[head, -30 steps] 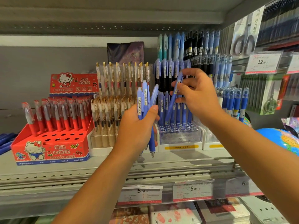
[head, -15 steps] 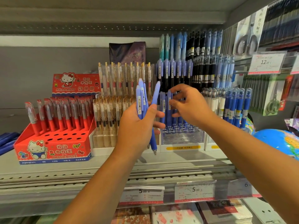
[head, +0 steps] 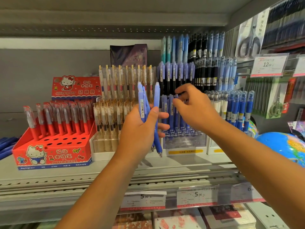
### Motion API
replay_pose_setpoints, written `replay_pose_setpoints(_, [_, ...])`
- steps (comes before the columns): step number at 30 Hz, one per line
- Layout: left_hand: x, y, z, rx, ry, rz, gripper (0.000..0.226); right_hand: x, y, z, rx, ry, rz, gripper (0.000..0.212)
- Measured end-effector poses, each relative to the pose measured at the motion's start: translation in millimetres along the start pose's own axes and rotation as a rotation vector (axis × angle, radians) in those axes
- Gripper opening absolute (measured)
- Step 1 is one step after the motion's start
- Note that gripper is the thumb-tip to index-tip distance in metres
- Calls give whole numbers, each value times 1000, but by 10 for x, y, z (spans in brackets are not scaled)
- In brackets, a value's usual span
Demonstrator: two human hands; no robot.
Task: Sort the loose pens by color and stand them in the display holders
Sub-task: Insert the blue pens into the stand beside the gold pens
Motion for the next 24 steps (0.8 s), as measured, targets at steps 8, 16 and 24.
replay_pose_setpoints(8, [-14, -29, 24, 10, -83, -56, 16, -85, -351, -121, 457, -156, -85, 22])
replay_pose_setpoints(16, [-12, -22, 14, 24, -44, -21, 13, -113, -219, -76, 633, -15, -77, 22])
replay_pose_setpoints(24, [16, -39, -37, 109, 72, 28, 17, -84, 66, -72, 498, 294, -133, 26])
Point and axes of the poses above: each hand's wrist, its own x-axis towards the middle knuckle, its own z-axis out of the palm, y = z × x, the point moved 1 cm from there along x, towards the middle knuckle, and after that the axes turned 2 degrees about -x, right-handed, at the moved point
